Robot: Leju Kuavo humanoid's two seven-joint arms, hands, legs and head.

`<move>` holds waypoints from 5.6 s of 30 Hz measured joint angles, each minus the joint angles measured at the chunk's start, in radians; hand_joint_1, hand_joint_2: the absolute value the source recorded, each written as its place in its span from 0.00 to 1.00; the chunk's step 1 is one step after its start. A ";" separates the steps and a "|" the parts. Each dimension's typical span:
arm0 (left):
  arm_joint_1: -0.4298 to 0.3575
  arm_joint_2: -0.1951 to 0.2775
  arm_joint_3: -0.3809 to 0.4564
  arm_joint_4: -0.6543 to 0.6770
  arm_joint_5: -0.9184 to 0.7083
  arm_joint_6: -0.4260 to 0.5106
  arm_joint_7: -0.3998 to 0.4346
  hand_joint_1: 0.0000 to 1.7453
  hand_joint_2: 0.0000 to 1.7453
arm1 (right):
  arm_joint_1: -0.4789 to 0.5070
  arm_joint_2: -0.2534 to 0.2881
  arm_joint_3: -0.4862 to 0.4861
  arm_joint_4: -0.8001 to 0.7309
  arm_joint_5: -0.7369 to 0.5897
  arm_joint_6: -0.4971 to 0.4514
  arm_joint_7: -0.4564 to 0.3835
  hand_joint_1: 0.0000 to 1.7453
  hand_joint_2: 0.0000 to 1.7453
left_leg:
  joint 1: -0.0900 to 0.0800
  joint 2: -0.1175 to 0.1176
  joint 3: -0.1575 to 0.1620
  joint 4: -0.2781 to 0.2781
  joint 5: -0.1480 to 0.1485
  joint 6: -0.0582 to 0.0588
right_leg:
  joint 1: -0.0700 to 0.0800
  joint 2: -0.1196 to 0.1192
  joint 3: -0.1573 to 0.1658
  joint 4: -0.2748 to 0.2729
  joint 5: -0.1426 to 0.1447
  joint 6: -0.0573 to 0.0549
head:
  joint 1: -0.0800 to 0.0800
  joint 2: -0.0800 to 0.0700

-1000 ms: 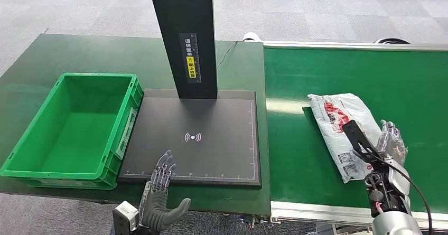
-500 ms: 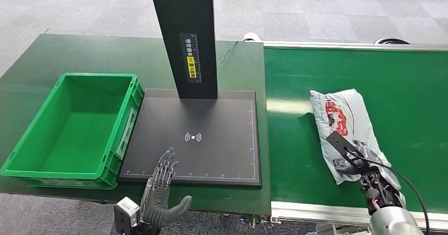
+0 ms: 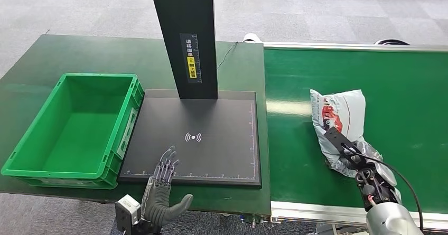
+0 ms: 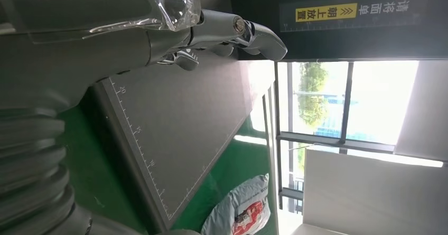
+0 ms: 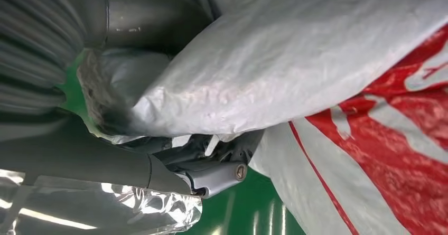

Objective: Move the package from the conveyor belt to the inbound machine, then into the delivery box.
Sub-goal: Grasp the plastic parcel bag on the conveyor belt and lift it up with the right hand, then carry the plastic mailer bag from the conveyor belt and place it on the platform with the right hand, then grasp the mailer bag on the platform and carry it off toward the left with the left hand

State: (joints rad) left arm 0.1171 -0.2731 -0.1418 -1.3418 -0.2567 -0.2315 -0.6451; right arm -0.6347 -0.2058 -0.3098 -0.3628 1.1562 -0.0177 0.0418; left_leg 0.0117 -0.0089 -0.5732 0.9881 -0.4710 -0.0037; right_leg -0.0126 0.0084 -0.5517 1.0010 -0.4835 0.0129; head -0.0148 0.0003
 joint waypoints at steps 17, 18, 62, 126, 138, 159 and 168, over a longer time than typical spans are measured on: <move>0.002 -0.003 -0.005 0.013 0.005 0.065 -0.031 0.00 1.00 | 0.038 0.089 -0.182 -0.224 -0.702 -0.386 -0.718 1.00 1.00 | 0.000 -0.002 -0.005 0.000 0.000 0.000 | 0.000 -0.001 -0.005 0.000 0.000 0.000 | 0.000 0.000; 0.001 -0.003 -0.007 0.016 0.008 0.070 -0.035 0.00 1.00 | 0.051 0.099 -0.183 -0.265 -0.763 -0.374 -0.728 1.00 1.00 | 0.000 -0.002 -0.005 0.000 0.000 0.000 | 0.000 -0.001 -0.005 0.000 0.000 0.000 | 0.000 0.000; -0.045 0.004 -0.023 0.047 0.025 0.091 -0.019 0.00 1.00 | -0.053 0.537 0.526 -0.003 -1.085 0.161 -0.399 0.00 1.00 | 0.001 0.002 -0.006 0.000 0.001 -0.001 | 0.001 0.001 -0.007 0.002 0.000 -0.001 | 0.000 0.000; -0.787 0.033 -0.263 0.875 -0.877 0.633 0.602 0.00 1.00 | 0.427 0.419 0.307 -0.787 -1.133 0.309 -0.732 0.00 1.00 | 0.001 0.001 -0.005 0.000 0.002 0.000 | 0.001 0.001 -0.006 0.002 0.000 0.000 | 0.000 0.000; -0.852 0.056 -0.239 0.960 -0.887 0.575 0.634 0.24 1.00 | 0.424 0.419 0.296 -0.777 -1.146 0.311 -0.734 0.00 1.00 | 0.001 0.001 -0.001 0.000 0.002 0.000 | 0.001 0.001 -0.002 0.002 0.000 0.000 | 0.000 0.000; -0.807 0.064 -0.167 0.950 -0.777 0.835 0.370 1.00 1.00 | 0.430 0.418 0.282 -0.769 -1.170 0.311 -0.722 0.00 1.00 | 0.001 0.001 -0.002 0.000 0.002 0.000 | 0.001 0.001 -0.003 0.002 0.000 0.000 | 0.000 0.000; -0.635 0.063 -0.049 0.627 -0.423 0.914 -0.005 1.00 1.00 | 0.427 0.418 0.280 -0.757 -1.194 0.309 -0.720 0.00 1.00 | 0.001 0.002 -0.005 0.000 0.001 0.000 | 0.001 0.002 -0.006 0.002 0.000 -0.001 | 0.000 0.000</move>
State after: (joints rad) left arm -0.5179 -0.2105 -0.1910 -0.7146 -0.6795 0.6828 -0.6497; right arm -0.2075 0.2120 -0.0297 -1.1196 -0.0377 0.2911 -0.6786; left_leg 0.0123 -0.0065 -0.5778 0.9881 -0.4698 -0.0037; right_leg -0.0118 0.0099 -0.5577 1.0027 -0.4832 0.0124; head -0.0148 0.0000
